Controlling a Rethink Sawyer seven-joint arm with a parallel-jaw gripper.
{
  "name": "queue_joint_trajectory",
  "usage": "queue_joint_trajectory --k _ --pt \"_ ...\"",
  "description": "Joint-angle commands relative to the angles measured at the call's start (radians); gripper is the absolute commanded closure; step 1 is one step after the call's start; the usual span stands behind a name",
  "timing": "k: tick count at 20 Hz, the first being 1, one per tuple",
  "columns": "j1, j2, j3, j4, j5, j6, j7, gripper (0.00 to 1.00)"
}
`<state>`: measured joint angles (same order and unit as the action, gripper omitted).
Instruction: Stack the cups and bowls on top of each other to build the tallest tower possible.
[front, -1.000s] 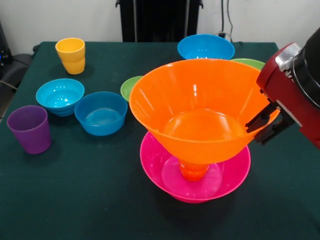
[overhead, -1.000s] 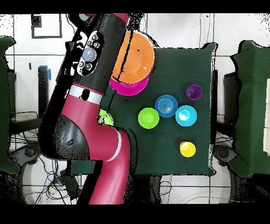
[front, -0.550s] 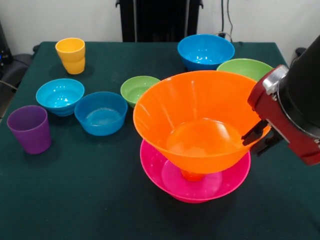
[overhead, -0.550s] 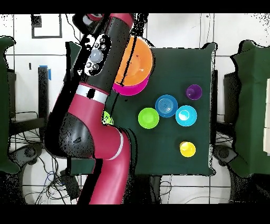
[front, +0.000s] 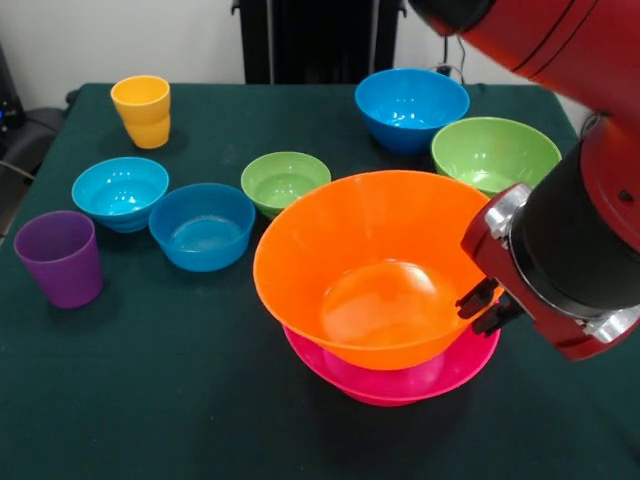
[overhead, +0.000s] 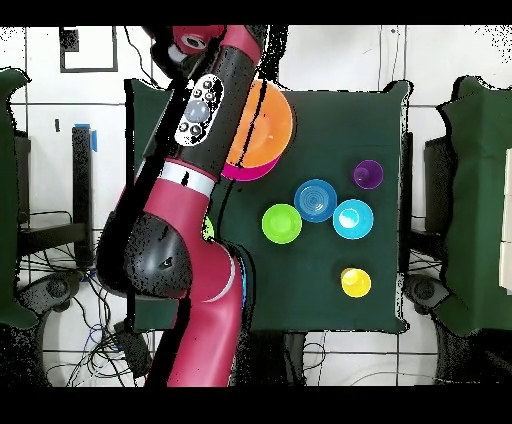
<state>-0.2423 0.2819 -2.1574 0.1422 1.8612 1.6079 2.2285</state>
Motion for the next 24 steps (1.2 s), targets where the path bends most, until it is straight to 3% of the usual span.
queue_joint_trajectory --k 1,7,15,18,24 --pt "0.026 0.013 0.143 -0.013 -0.17 -0.055 -0.13 1.0" --pt "0.043 0.002 0.202 -0.014 -0.248 -0.055 -0.113 1.0" --pt "0.052 0.006 0.243 -0.022 -0.275 -0.052 -0.062 1.0" --pt "0.051 0.002 0.238 -0.033 -0.254 -0.029 -0.037 1.0" --pt "0.047 -0.02 0.136 -0.06 -0.164 0.013 0.042 1.0"
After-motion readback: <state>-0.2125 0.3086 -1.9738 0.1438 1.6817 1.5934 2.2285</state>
